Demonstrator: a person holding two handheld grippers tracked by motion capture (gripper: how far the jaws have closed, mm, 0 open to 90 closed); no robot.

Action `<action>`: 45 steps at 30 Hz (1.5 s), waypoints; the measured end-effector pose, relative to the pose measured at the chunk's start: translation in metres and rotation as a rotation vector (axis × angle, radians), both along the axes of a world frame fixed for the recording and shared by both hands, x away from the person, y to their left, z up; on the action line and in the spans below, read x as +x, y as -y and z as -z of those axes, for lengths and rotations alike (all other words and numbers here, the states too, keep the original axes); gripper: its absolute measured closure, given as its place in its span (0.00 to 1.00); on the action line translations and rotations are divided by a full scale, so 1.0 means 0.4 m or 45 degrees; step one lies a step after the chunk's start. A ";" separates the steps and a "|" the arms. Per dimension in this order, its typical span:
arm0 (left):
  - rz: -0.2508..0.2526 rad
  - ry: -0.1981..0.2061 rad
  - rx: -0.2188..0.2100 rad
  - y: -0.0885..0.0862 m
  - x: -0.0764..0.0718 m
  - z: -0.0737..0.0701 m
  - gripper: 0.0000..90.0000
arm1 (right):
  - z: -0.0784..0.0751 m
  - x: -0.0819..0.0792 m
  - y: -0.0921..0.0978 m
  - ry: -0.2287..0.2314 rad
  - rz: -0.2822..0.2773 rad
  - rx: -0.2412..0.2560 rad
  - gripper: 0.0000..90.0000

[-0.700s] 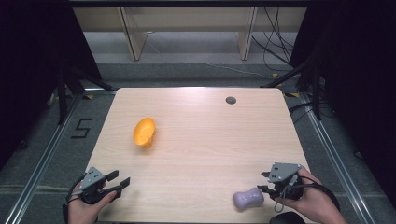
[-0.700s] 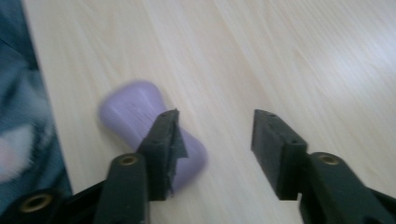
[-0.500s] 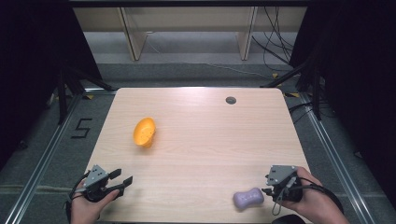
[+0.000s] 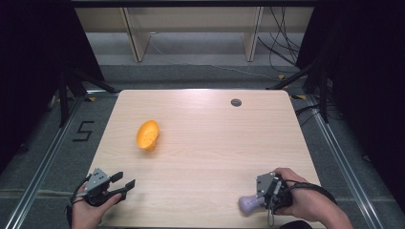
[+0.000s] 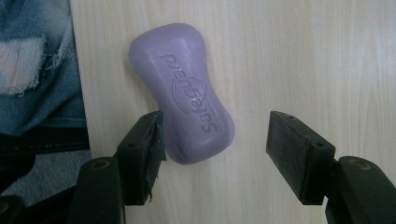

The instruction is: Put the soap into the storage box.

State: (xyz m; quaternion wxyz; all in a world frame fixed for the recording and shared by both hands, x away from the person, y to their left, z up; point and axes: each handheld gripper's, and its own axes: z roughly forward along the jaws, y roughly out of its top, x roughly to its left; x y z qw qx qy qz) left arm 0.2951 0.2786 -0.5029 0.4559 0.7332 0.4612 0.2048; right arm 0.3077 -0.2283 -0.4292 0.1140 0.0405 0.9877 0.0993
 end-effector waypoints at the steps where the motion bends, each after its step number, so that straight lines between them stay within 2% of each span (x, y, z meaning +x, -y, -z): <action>1: -0.004 -0.003 -0.002 0.000 0.000 0.000 0.43 | 0.001 0.005 -0.007 -0.017 -0.029 -0.022 0.40; 2: -0.003 -0.001 0.008 -0.001 0.000 0.000 0.43 | 0.004 0.007 -0.015 -0.046 -0.046 -0.028 0.40; 4: 0.003 0.004 0.017 -0.003 0.001 -0.001 0.43 | 0.010 0.014 -0.029 -0.096 -0.076 -0.092 0.38; 5: 0.003 0.002 0.018 -0.004 0.000 0.000 0.43 | 0.018 0.016 -0.035 -0.123 -0.083 -0.099 0.38; 6: 0.004 0.001 0.018 -0.004 0.000 0.000 0.43 | 0.024 0.026 -0.040 -0.128 -0.138 -0.121 0.37; 7: 0.004 0.000 0.020 -0.004 0.000 0.000 0.43 | 0.031 0.026 -0.046 -0.149 -0.128 -0.135 0.36; 8: 0.005 0.001 0.019 -0.004 0.000 0.000 0.43 | 0.039 0.032 -0.051 -0.164 -0.163 -0.135 0.36; 10: -0.002 -0.005 0.008 -0.003 -0.001 0.001 0.43 | 0.047 0.038 -0.059 -0.178 -0.177 -0.183 0.36; 11: -0.004 -0.006 0.005 -0.003 -0.001 0.001 0.43 | 0.053 0.047 -0.064 -0.168 -0.243 -0.171 0.36; 12: -0.001 -0.001 0.020 -0.005 -0.001 0.000 0.43 | 0.053 0.032 -0.064 -0.193 -0.118 -0.188 0.36; 13: -0.001 -0.002 0.018 -0.005 -0.001 0.001 0.43 | 0.058 0.037 -0.069 -0.195 -0.150 -0.198 0.37; 14: -0.001 -0.002 0.018 -0.005 -0.001 0.001 0.42 | 0.058 0.037 -0.069 -0.195 -0.150 -0.198 0.37; 15: 0.000 -0.001 0.019 -0.004 -0.001 0.001 0.42 | 0.061 0.043 -0.072 -0.201 -0.205 -0.203 0.37; 16: 0.005 0.002 0.020 -0.003 0.000 0.001 0.42 | 0.071 0.045 -0.078 -0.216 -0.225 -0.204 0.38; 19: 0.004 0.000 0.013 0.000 0.000 0.003 0.42 | 0.077 0.045 -0.080 -0.228 -0.209 -0.220 0.38; 20: -0.001 -0.001 0.009 0.001 -0.001 0.003 0.42 | 0.081 0.054 -0.082 -0.222 -0.274 -0.218 0.39; 21: 0.000 -0.001 0.010 0.000 -0.001 0.003 0.42 | 0.082 0.046 -0.082 -0.241 -0.183 -0.238 0.40; 23: -0.002 0.002 0.017 -0.001 -0.001 0.002 0.42 | 0.084 0.049 -0.083 -0.251 -0.190 -0.237 0.41; 24: -0.001 0.001 0.025 -0.002 -0.001 0.002 0.42 | 0.089 0.054 -0.085 -0.256 -0.221 -0.228 0.41; 25: -0.002 0.000 0.019 -0.001 -0.001 0.003 0.42 | 0.087 0.047 -0.086 -0.249 -0.176 -0.250 0.42; 26: 0.002 -0.002 0.031 -0.002 -0.001 0.002 0.42 | 0.092 0.054 -0.088 -0.259 -0.216 -0.240 0.43; 27: 0.008 -0.005 0.023 -0.001 -0.001 0.003 0.42 | 0.091 0.053 -0.089 -0.263 -0.192 -0.256 0.44; 28: 0.005 -0.006 0.020 0.000 -0.001 0.003 0.42 | 0.095 0.062 -0.092 -0.265 -0.263 -0.242 0.44; 30: 0.001 -0.003 0.023 0.001 -0.001 0.003 0.42 | 0.097 0.063 -0.094 -0.277 -0.239 -0.243 0.47; 32: 0.008 0.000 0.017 0.000 -0.001 0.003 0.42 | 0.100 0.069 -0.097 -0.277 -0.264 -0.258 0.50; 34: 0.001 -0.002 0.043 -0.001 -0.003 0.000 0.42 | 0.102 0.072 -0.098 -0.277 -0.275 -0.254 0.51; 35: -0.002 -0.005 0.028 0.000 -0.002 0.002 0.42 | 0.101 0.066 -0.097 -0.292 -0.206 -0.253 0.54; 36: -0.002 -0.005 0.028 0.000 -0.002 0.002 0.42 | 0.100 0.063 -0.097 -0.288 -0.178 -0.262 0.55; 38: 0.001 -0.001 0.024 0.000 -0.002 0.003 0.42 | 0.103 0.068 -0.097 -0.297 -0.196 -0.246 0.55; 39: 0.002 0.000 0.024 0.000 -0.002 0.003 0.42 | 0.104 0.074 -0.098 -0.287 -0.244 -0.228 0.55; 42: 0.001 -0.001 0.026 0.000 -0.002 0.003 0.42 | 0.101 0.063 -0.093 -0.287 -0.157 -0.231 0.55; 44: 0.000 -0.007 0.034 0.000 -0.003 0.002 0.42 | 0.101 0.062 -0.093 -0.284 -0.144 -0.224 0.56; 45: 0.000 -0.006 0.034 0.001 -0.003 0.002 0.42 | 0.102 0.065 -0.092 -0.272 -0.161 -0.206 0.56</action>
